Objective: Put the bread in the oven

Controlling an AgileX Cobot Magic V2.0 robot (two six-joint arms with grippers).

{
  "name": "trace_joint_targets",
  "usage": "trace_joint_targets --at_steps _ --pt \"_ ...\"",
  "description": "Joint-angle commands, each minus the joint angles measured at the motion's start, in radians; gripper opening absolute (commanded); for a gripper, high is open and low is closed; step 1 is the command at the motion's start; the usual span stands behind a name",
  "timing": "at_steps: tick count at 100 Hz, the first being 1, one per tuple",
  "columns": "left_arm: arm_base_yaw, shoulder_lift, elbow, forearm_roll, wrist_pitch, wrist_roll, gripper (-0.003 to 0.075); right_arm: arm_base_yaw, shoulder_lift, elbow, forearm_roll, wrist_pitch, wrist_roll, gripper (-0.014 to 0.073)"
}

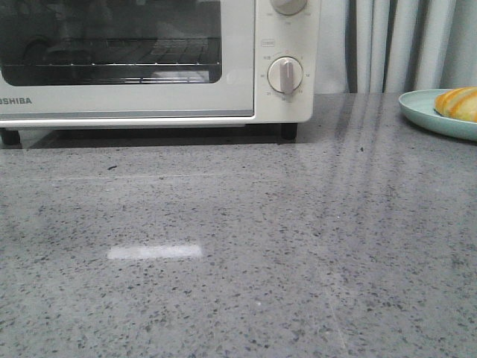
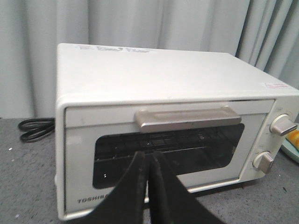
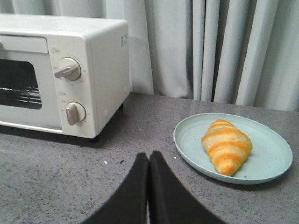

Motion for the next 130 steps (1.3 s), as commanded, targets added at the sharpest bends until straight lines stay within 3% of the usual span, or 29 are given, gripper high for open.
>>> trace_joint_targets --at_steps 1,25,43,82,114,130 --pt "-0.059 0.084 -0.1 -0.005 -0.081 0.033 -0.0021 -0.005 0.046 -0.042 -0.028 -0.074 -0.006 -0.0069" --pt "-0.179 0.276 -0.209 -0.003 -0.174 0.062 -0.0021 -0.005 0.065 -0.042 -0.019 -0.077 -0.006 -0.0069" --pt "-0.183 0.378 -0.228 -0.003 -0.273 0.062 -0.0021 -0.005 0.065 -0.042 -0.019 -0.07 -0.006 -0.0069" --pt "-0.183 0.49 -0.238 0.001 -0.278 0.064 -0.0021 -0.005 0.065 -0.042 -0.019 -0.06 -0.006 -0.0069" --pt "-0.183 0.516 -0.238 0.001 -0.252 0.066 -0.0021 -0.005 0.065 -0.042 -0.019 -0.007 -0.006 -0.0069" --pt "-0.183 0.514 -0.238 0.044 -0.088 0.082 -0.0022 -0.005 0.065 -0.042 -0.019 -0.005 -0.006 -0.0069"
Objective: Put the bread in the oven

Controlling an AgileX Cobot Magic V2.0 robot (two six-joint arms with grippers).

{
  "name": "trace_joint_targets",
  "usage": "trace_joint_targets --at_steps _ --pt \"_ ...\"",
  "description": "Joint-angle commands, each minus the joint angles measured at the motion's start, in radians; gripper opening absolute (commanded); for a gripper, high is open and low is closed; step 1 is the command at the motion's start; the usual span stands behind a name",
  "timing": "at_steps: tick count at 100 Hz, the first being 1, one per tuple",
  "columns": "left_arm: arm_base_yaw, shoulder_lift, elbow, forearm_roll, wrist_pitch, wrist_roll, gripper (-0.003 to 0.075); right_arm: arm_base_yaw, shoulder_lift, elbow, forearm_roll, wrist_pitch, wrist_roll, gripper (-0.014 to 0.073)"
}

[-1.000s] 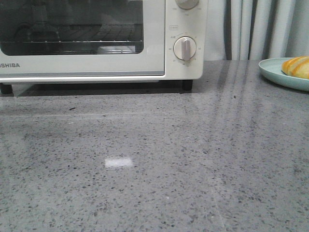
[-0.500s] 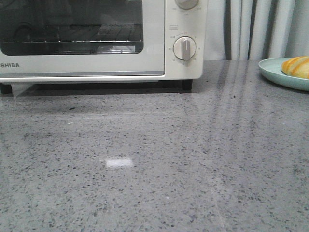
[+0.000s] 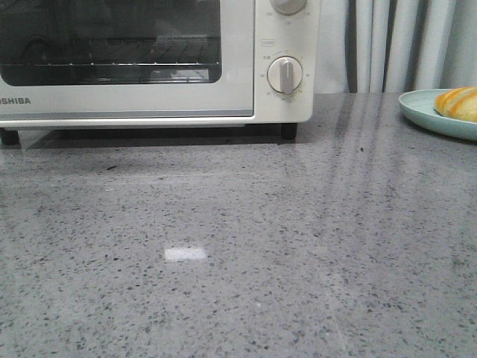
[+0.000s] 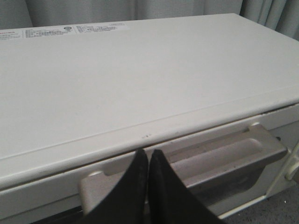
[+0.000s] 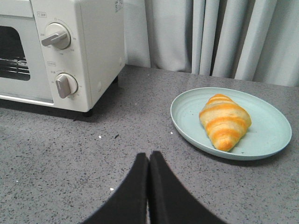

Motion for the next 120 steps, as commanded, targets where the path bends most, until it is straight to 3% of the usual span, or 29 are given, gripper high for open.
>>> trace_joint_targets --at_steps 1,13,34,60,92,105,120 --pt "-0.009 -0.016 -0.023 0.027 0.108 0.004 -0.0022 -0.005 0.018 -0.036 -0.009 -0.068 -0.006 -0.0069" --pt "-0.009 -0.053 0.005 0.046 0.264 0.001 -0.0022 -0.005 0.018 -0.036 -0.005 -0.065 -0.006 -0.0069" --pt "-0.009 -0.176 0.113 0.028 0.372 -0.008 -0.0022 -0.005 0.018 -0.036 0.002 -0.066 -0.006 -0.0069" --pt "-0.009 -0.301 0.246 0.013 0.392 -0.008 -0.0022 -0.005 0.018 -0.036 0.002 -0.087 -0.006 -0.0069" --pt "-0.009 -0.315 0.368 -0.023 0.361 -0.008 -0.0022 -0.005 0.018 -0.039 0.014 -0.12 -0.006 -0.0069" --pt "-0.009 -0.358 0.37 -0.079 0.374 -0.008 -0.0022 -0.005 0.047 -0.096 0.03 -0.058 -0.004 -0.0069" --pt "-0.01 -0.441 0.352 -0.123 0.375 -0.008 -0.0022 -0.005 0.206 -0.26 0.029 0.087 0.053 -0.0068"
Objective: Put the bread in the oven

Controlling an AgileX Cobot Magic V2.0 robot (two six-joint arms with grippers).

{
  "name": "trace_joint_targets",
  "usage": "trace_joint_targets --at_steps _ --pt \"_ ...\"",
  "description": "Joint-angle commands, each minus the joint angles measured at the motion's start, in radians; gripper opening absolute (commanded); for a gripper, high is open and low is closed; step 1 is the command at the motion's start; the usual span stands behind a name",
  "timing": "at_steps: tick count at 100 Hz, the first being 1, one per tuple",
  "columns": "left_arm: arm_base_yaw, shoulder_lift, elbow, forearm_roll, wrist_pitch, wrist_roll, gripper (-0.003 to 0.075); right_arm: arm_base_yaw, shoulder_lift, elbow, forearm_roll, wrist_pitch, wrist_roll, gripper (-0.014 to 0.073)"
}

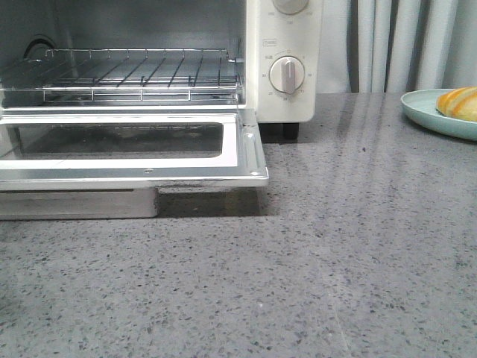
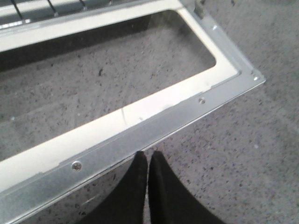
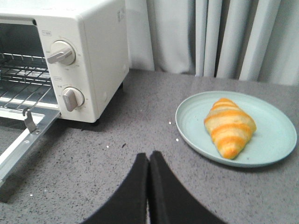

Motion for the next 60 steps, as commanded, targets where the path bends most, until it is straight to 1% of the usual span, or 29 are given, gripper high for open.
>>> trace_joint_targets --at_steps 1,19,26,35,44,45,52,57,60 --pt "-0.007 -0.054 -0.041 -0.063 -0.042 -0.01 -0.0022 -0.005 0.107 -0.127 -0.003 0.007 0.043 -0.0068" --pt "-0.026 -0.177 -0.074 -0.077 -0.032 -0.01 -0.0022 -0.005 0.369 -0.387 -0.023 0.155 0.048 -0.0068" --pt "-0.046 -0.228 -0.084 -0.077 -0.03 -0.01 -0.0021 -0.005 0.469 -0.473 -0.041 0.196 0.048 -0.005" --pt "-0.07 -0.285 -0.088 -0.076 -0.026 -0.01 -0.0021 -0.007 0.584 -0.558 -0.061 0.225 0.048 0.0047" --pt "-0.082 -0.339 -0.088 -0.076 -0.004 -0.01 -0.0021 -0.035 0.692 -0.626 -0.061 0.232 0.048 0.0204" --pt "-0.081 -0.347 -0.088 -0.076 0.001 -0.01 -0.0021 -0.043 0.699 -0.634 -0.061 0.232 0.048 0.023" --pt "-0.081 -0.383 -0.088 -0.071 0.031 -0.01 -0.0021 -0.093 0.772 -0.666 -0.059 0.227 0.048 0.0336" --pt "-0.081 -0.404 -0.088 -0.064 0.05 -0.01 -0.0021 -0.135 0.821 -0.677 -0.059 0.22 0.048 0.0372" --pt "-0.081 -0.415 -0.088 -0.062 0.059 -0.01 -0.0021 -0.16 0.845 -0.683 -0.059 0.213 0.048 0.0372"
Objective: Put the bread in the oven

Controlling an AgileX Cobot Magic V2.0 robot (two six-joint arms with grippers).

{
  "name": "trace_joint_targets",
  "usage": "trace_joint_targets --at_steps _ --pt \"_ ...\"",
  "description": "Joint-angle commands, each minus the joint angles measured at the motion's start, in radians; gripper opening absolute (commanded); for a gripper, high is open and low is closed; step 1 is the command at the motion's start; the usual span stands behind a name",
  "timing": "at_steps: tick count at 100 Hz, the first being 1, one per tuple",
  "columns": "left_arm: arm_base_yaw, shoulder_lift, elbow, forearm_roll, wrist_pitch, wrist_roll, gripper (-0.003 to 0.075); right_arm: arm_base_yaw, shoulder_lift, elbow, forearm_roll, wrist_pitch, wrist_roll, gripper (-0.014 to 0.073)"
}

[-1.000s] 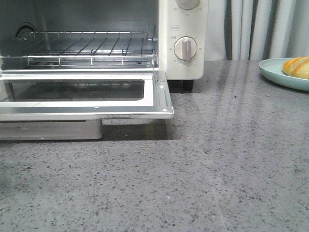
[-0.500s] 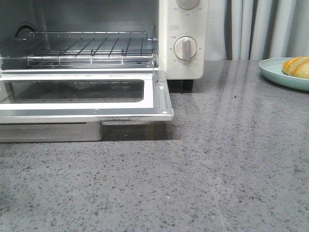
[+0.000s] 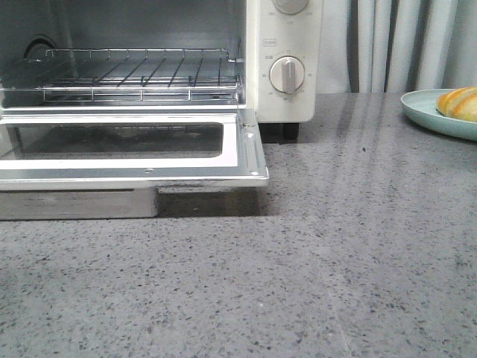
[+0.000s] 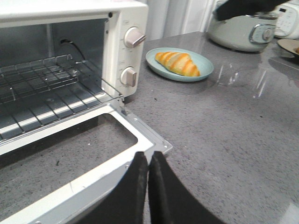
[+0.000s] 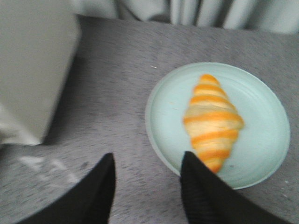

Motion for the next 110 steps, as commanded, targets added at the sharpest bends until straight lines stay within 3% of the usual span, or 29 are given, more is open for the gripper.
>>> trace_joint_targets --at_steps 1,22,77,87,98,110 --pt "-0.007 -0.023 -0.037 -0.018 -0.017 -0.008 -0.0021 -0.07 0.059 -0.051 -0.024 -0.065 -0.002 0.0371" --pt "-0.007 -0.052 -0.037 0.001 0.011 -0.008 -0.0021 -0.208 0.212 -0.051 -0.015 -0.128 -0.002 0.0369" --pt "-0.007 -0.052 -0.037 -0.039 0.017 -0.008 -0.0022 -0.223 0.499 -0.051 0.035 -0.157 0.049 0.0365" --pt "-0.007 -0.052 -0.037 -0.041 0.017 -0.008 -0.0021 -0.223 0.518 -0.051 0.044 -0.155 0.049 0.026" --pt "-0.007 -0.052 -0.037 -0.041 0.017 -0.008 -0.0022 -0.223 0.508 -0.051 0.044 -0.165 0.049 -0.0063" --pt "-0.007 -0.052 -0.037 -0.041 0.017 -0.008 -0.0021 -0.223 0.444 -0.051 0.046 -0.242 0.049 -0.0069"
